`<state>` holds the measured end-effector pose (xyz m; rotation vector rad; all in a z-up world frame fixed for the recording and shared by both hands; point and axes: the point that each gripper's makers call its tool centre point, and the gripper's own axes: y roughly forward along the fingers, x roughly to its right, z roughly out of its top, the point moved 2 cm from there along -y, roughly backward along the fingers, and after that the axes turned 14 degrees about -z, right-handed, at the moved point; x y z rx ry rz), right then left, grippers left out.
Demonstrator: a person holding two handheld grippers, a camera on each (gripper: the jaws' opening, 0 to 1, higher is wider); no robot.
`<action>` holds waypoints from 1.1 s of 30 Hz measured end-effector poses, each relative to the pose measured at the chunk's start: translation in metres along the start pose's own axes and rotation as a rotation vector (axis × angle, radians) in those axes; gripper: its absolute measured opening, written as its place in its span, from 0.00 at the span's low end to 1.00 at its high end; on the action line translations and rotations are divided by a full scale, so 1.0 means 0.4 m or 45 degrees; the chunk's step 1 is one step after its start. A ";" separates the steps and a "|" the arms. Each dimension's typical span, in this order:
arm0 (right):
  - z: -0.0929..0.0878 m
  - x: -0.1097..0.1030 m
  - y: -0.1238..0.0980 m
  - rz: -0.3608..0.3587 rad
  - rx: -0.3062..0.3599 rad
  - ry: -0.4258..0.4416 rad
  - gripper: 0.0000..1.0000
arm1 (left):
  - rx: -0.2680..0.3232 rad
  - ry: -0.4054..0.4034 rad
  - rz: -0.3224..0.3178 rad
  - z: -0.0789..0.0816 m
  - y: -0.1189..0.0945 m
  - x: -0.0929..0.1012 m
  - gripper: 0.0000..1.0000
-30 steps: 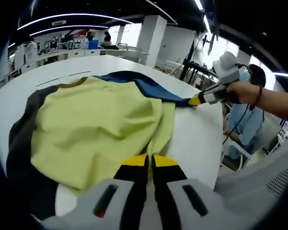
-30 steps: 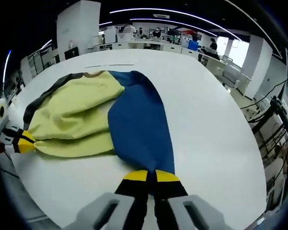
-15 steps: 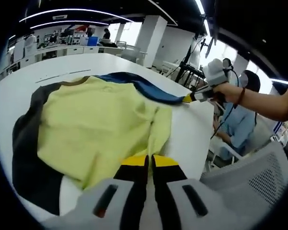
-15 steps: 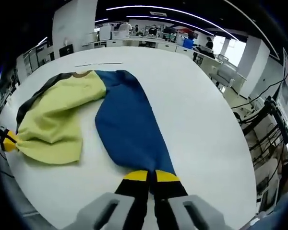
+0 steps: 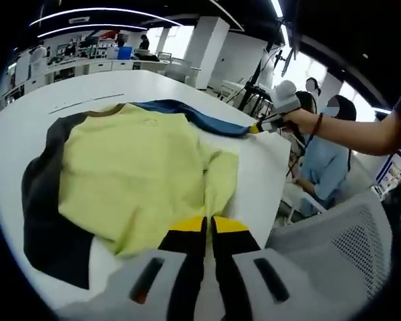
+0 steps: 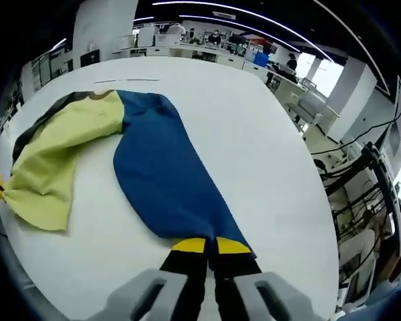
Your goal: Fold the garment on the visible template until the final outline fits inside the template.
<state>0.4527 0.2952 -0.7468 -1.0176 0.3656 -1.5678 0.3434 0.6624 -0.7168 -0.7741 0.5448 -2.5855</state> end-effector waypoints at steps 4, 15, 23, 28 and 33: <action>-0.003 0.017 0.012 -0.007 -0.008 -0.014 0.00 | -0.014 -0.011 0.000 -0.011 -0.005 -0.002 0.00; -0.007 0.072 0.044 -0.052 -0.041 -0.063 0.00 | -0.045 0.009 0.000 -0.026 -0.016 -0.004 0.00; -0.014 0.098 0.052 -0.068 -0.050 -0.016 0.00 | -0.051 0.015 0.008 -0.035 -0.031 -0.008 0.01; -0.011 0.093 0.047 -0.047 -0.025 0.045 0.00 | -0.012 -0.009 0.017 -0.030 -0.039 -0.009 0.01; -0.010 0.087 0.028 -0.021 -0.024 0.104 0.10 | 0.012 0.014 0.023 -0.018 -0.051 0.000 0.00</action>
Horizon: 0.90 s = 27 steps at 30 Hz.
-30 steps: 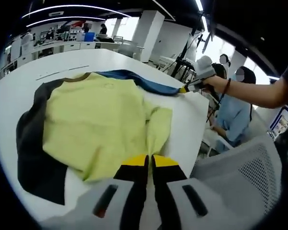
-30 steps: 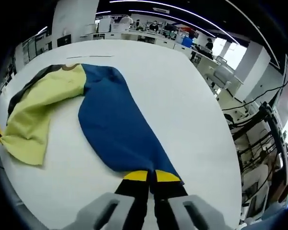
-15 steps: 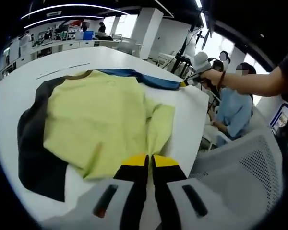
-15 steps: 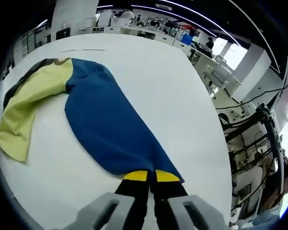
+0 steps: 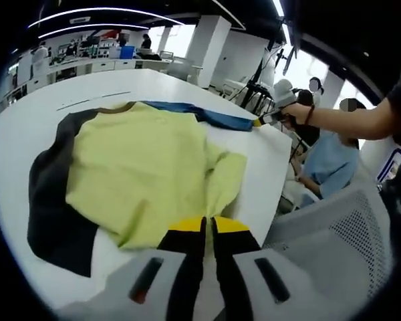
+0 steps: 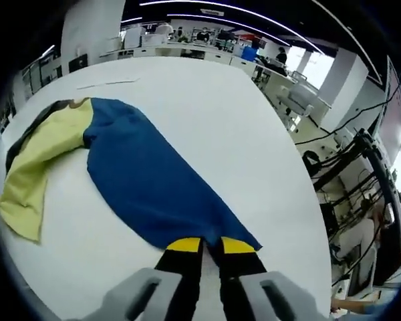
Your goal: Fold the garment on the visible template until the final outline fits inside the template.
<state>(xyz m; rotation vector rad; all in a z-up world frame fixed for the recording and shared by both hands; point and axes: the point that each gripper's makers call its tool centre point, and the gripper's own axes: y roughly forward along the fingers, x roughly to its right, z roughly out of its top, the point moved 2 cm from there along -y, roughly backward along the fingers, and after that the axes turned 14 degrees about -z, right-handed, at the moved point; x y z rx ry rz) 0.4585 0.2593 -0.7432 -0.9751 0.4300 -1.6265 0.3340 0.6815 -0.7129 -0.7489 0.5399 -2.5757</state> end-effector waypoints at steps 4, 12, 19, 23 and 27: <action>0.009 -0.009 -0.023 0.033 0.015 0.052 0.25 | 0.067 0.003 0.029 0.023 -0.019 -0.004 0.13; 0.037 -0.085 -0.101 0.136 0.092 0.110 0.48 | 0.215 -0.011 0.227 0.061 -0.099 -0.069 0.28; 0.054 -0.184 -0.157 0.275 0.137 0.097 0.64 | 0.255 -0.011 0.452 0.056 -0.179 -0.148 0.49; 0.065 -0.240 -0.191 0.366 0.152 0.089 0.74 | 0.273 -0.021 0.545 0.049 -0.214 -0.187 0.59; 0.071 -0.294 -0.226 0.462 0.171 0.067 0.79 | 0.279 -0.062 0.618 0.032 -0.241 -0.228 0.60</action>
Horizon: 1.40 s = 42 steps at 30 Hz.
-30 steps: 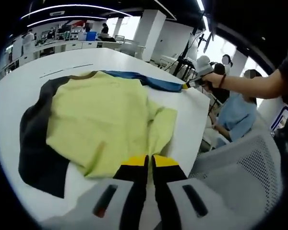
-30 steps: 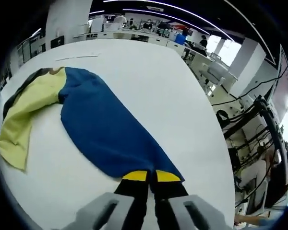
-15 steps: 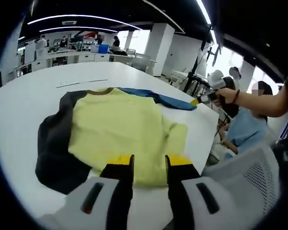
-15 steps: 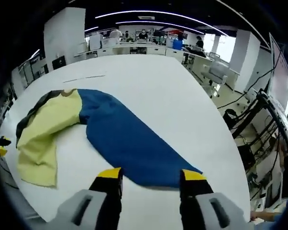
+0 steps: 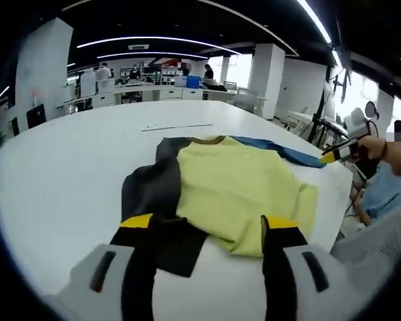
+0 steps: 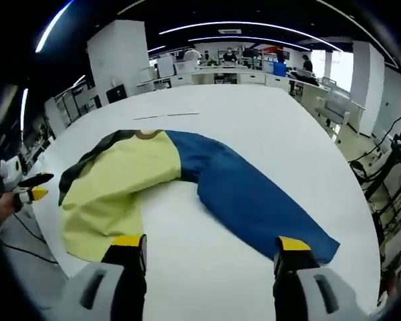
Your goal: Fold the garment on the visible template until the final outline fits inside the template.
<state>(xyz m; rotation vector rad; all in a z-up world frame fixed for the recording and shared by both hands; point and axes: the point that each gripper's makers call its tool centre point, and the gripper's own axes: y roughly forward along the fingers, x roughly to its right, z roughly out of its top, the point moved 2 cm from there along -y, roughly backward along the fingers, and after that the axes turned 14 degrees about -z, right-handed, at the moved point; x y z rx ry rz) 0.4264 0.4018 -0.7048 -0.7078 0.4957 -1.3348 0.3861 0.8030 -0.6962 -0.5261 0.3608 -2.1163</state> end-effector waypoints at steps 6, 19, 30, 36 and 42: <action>-0.019 -0.078 -0.007 0.115 -0.018 -0.059 0.76 | -0.062 0.000 0.088 -0.033 -0.004 -0.066 0.54; -0.057 -0.179 0.030 0.257 -0.051 -0.151 0.53 | -0.152 0.041 0.156 -0.081 0.021 -0.138 0.36; -0.085 -0.209 0.043 0.261 -0.080 -0.231 0.32 | -0.206 0.121 0.194 -0.099 0.044 -0.166 0.31; -0.097 -0.213 0.052 0.248 -0.109 -0.240 0.24 | -0.175 0.029 0.217 -0.093 0.052 -0.189 0.21; -0.107 -0.211 0.058 0.230 -0.133 -0.240 0.21 | -0.167 0.008 0.229 -0.083 0.064 -0.202 0.11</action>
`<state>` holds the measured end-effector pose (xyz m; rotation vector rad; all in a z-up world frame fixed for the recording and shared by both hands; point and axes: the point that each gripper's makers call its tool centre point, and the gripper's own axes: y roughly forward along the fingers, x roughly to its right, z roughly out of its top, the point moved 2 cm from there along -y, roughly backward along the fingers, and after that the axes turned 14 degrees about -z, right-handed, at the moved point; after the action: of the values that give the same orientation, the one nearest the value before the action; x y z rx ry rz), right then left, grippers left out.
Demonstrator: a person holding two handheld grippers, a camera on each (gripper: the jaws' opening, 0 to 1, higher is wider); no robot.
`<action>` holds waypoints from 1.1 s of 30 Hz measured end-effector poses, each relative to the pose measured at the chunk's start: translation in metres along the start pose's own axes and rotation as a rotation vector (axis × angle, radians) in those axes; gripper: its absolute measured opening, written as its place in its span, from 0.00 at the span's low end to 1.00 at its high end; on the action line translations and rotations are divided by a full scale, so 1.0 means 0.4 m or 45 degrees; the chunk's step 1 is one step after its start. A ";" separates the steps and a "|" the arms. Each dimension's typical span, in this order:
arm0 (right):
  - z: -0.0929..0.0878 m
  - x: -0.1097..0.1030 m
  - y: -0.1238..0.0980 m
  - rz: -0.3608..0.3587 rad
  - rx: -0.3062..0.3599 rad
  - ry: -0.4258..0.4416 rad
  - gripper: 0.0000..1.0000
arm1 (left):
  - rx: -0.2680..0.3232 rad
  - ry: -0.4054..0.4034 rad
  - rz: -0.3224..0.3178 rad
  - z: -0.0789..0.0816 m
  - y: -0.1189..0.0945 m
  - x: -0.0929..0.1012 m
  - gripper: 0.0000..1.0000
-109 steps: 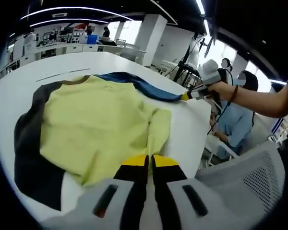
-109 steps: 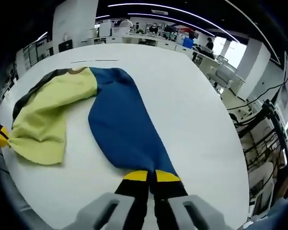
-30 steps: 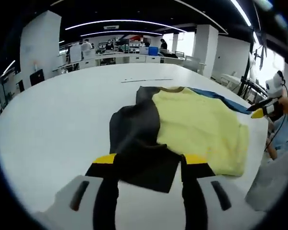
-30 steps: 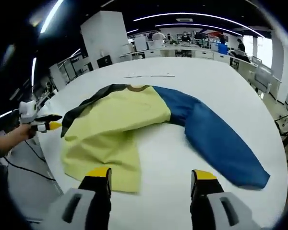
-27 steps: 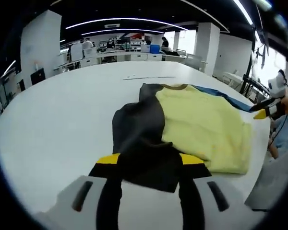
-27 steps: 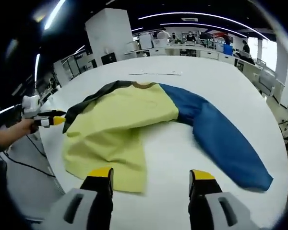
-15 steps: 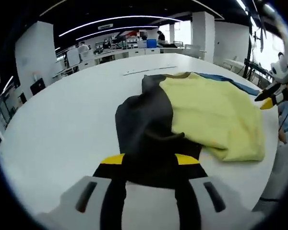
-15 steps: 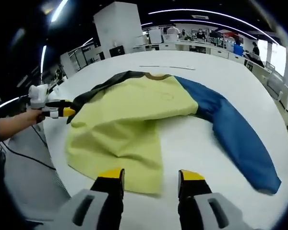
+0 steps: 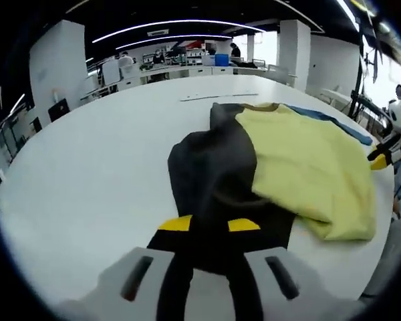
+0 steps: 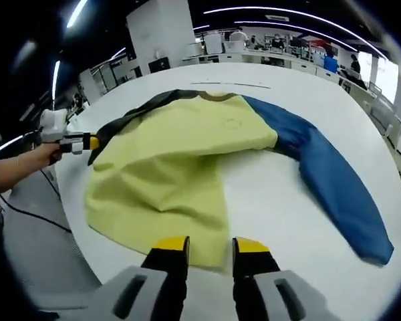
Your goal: Fold the garment on the visible template until the final outline fits inside the template.
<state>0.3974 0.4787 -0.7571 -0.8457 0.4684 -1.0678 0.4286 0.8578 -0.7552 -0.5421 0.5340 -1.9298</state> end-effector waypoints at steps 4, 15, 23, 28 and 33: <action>0.002 0.005 -0.002 -0.005 0.006 0.014 0.18 | 0.001 0.004 -0.002 0.005 0.010 -0.003 0.00; -0.003 0.019 0.000 -0.018 0.006 0.056 0.04 | 0.132 -0.044 0.041 0.102 -0.054 -0.056 0.00; -0.003 0.018 0.000 -0.006 0.001 0.102 0.01 | 0.277 -0.184 0.099 0.163 -0.078 -0.133 0.00; -0.005 0.017 0.000 -0.010 -0.007 0.105 0.01 | 0.291 -0.193 0.131 0.181 -0.069 -0.169 0.00; -0.007 0.019 0.000 -0.013 -0.017 0.113 0.00 | 0.303 -0.299 0.173 0.185 -0.058 -0.209 0.00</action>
<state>0.3986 0.4710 -0.7584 -0.8156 0.5467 -1.1156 0.4871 0.9339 -0.6937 -0.5543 0.1823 -1.7421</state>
